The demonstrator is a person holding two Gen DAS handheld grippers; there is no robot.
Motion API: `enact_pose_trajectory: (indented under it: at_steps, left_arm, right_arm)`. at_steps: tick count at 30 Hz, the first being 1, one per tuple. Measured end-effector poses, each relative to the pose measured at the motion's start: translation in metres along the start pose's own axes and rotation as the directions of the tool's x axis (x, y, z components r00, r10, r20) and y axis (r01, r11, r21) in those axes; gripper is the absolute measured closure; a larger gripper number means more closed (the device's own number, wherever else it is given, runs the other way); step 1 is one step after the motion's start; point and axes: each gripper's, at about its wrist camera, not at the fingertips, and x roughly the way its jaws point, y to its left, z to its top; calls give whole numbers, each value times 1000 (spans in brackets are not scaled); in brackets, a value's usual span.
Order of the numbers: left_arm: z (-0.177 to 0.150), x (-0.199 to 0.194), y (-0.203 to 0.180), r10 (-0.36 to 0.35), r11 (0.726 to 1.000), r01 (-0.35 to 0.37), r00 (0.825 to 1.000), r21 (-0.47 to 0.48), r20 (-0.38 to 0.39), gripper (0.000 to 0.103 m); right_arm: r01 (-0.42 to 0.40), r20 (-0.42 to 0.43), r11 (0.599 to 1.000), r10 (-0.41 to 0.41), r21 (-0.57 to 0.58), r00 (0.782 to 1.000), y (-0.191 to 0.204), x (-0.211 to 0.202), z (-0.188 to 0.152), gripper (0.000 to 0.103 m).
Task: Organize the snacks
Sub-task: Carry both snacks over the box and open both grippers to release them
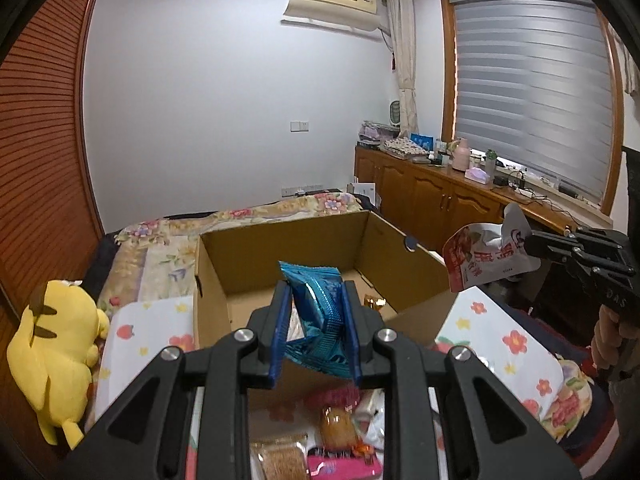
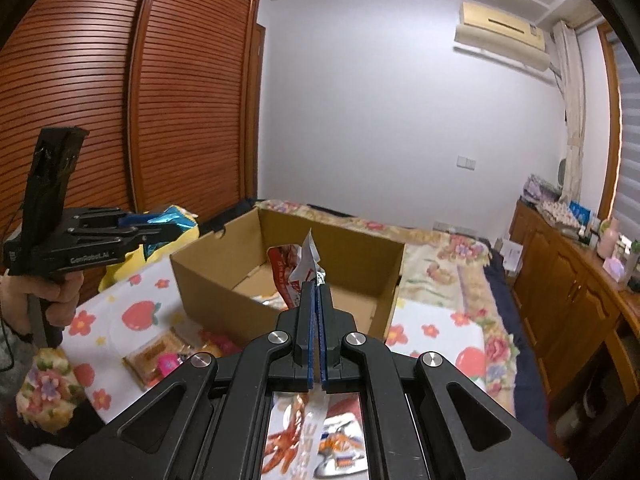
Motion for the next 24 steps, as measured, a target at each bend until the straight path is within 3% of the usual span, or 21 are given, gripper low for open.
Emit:
enact_pose_trajectory:
  at_steps: [13,24]
  left_arm:
    - [18,52,10,13,999,-15,999,-39,-52,81]
    - [-5,90,24,37,996,-48,989,-76,-145,81]
  right_arm:
    - [48,-37,998,-50,-42,998,-3,49,12,103]
    - [79,-138,995,-87,-65,987,-5,93,-11,103]
